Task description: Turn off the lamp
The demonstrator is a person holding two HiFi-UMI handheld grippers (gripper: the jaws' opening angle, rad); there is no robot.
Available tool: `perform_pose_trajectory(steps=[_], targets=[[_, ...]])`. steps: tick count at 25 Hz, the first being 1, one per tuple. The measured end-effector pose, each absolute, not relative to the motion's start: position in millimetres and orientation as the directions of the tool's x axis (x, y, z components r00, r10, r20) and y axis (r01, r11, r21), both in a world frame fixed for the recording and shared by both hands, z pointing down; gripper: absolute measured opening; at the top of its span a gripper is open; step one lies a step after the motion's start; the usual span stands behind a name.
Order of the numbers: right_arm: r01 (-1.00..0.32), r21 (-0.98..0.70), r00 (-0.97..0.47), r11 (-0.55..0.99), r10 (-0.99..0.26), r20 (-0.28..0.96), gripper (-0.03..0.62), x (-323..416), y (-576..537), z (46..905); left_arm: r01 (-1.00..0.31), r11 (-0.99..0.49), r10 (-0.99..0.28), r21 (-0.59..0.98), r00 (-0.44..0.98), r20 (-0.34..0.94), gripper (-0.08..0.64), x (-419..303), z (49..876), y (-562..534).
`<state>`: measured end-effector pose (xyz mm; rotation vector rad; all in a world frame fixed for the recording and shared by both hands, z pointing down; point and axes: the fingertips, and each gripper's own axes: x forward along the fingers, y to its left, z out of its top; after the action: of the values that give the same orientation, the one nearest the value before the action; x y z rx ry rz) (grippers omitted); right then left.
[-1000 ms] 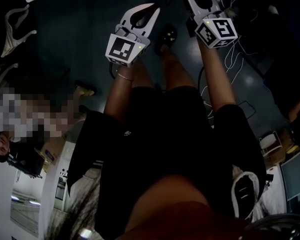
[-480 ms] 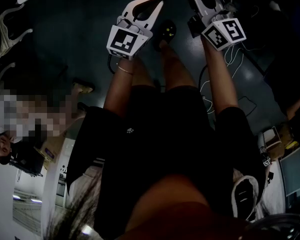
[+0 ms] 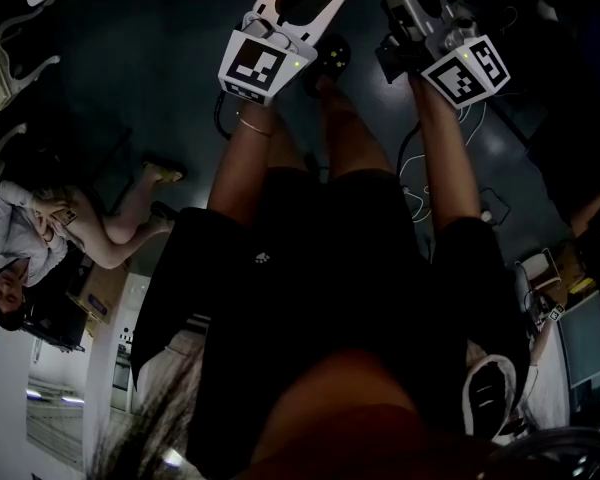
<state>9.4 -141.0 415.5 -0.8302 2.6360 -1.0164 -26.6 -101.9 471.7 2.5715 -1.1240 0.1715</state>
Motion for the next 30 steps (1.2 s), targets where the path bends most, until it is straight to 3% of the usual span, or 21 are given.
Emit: perform_pose_trajectory(steps=[14,18,30], targets=[[-0.352,-0.748,-0.810,0.563,-0.583,-0.058,0.010,9.5,-143.0,402.6,-0.670,-0.720,-0.638,0.184,0.742,0.207,0.069,4.1,455.3,-117.3],[-0.361,-0.744,-0.806,0.562,-0.589,-0.054,0.010,11.2,-143.0,402.1,-0.674,-0.720,-0.640,0.162,0.736,0.218,0.026,4.6,454.6,-117.0],[-0.463,-0.618,-0.805,0.636,-0.594,-0.008,0.016,12.6,-141.3,396.8,-0.692,-0.695,-0.661,0.198,0.722,0.203,0.020,3.2,447.2,-118.0]])
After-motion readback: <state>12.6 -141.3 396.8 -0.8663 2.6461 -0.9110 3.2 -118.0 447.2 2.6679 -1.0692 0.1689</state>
